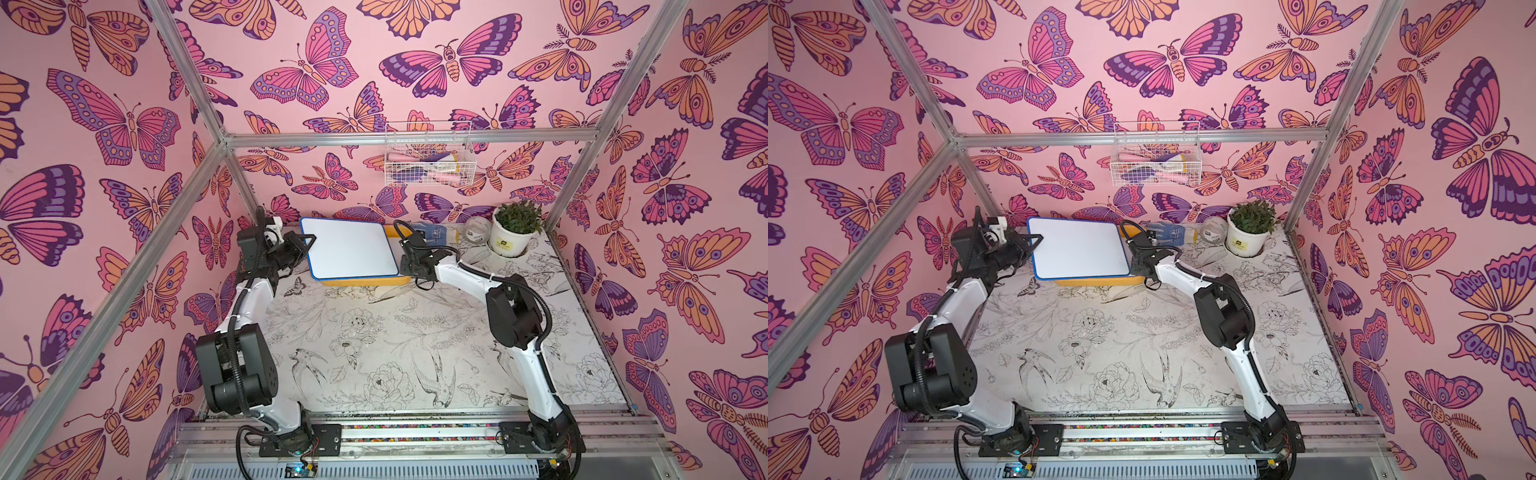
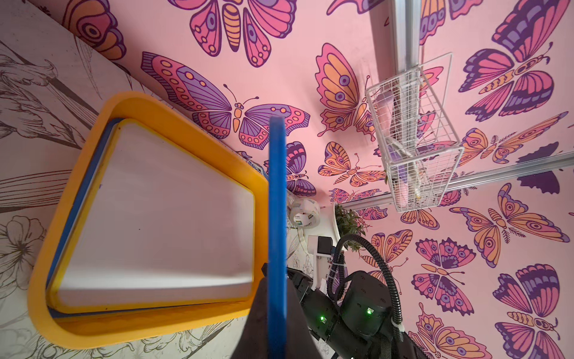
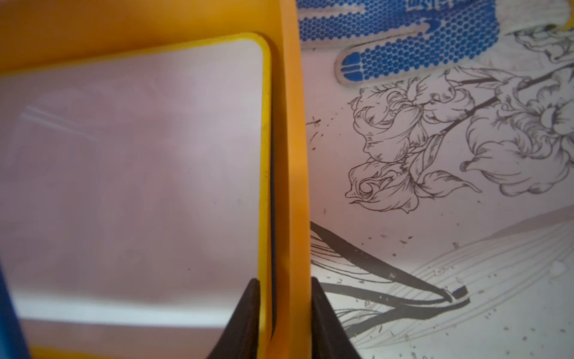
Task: Put the whiteboard into the storage box
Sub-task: Adjust the storage box at the center of the board, then place the whiteboard in the storage box.
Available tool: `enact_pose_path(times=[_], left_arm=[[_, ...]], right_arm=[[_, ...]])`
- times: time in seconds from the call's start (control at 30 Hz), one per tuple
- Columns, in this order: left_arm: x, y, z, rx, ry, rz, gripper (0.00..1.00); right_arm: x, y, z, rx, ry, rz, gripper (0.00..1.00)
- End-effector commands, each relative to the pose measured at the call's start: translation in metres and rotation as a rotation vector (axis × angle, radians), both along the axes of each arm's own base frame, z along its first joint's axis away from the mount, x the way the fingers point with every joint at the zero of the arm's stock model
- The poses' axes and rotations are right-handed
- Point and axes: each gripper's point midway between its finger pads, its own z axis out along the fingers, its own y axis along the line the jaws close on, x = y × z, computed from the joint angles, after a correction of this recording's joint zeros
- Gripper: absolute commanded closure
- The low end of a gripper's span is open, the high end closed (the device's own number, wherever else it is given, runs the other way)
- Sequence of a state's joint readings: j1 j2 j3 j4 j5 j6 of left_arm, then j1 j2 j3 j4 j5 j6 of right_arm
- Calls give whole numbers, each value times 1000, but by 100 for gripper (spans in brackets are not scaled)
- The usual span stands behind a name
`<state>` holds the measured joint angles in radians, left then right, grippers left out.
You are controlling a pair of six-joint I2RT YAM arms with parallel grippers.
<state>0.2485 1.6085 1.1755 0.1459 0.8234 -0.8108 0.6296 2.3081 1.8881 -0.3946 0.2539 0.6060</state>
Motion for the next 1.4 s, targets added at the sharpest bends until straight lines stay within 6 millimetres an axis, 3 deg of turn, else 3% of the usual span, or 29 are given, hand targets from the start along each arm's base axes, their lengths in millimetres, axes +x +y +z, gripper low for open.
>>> enact_pose_path(times=[0.0,0.1,0.3,0.43,0.57,0.73,0.83,1.1,1.37], left_arm=[[5,-2,14,7,-50,-44,100],[7,-3,13,10,-46,-55,100],[7,-3,13,7,-41,-58,100],[0,-3,-5,2,0,-39,100],[-5,-8,-24,-17,35,-35,100],[-1,-18,-35,-31,47,-51,100],[5,-23,-43,-45,63,-64,100],[15,-43,-65,-59,103,-98,100],[27,-56,-83,-74,150,-126,97]], right_arm=[[-2,1,-1,-57,12,110,82],[-10,-3,-3,-92,11,154,91],[-22,-28,-4,-153,12,158,93],[-29,-38,-8,-164,24,146,92],[-37,-43,-4,-134,18,129,83],[-48,-45,5,-86,4,125,57],[-53,-50,15,-62,-14,114,47],[-61,-54,39,10,-48,96,42],[-67,-56,46,44,-58,84,41]])
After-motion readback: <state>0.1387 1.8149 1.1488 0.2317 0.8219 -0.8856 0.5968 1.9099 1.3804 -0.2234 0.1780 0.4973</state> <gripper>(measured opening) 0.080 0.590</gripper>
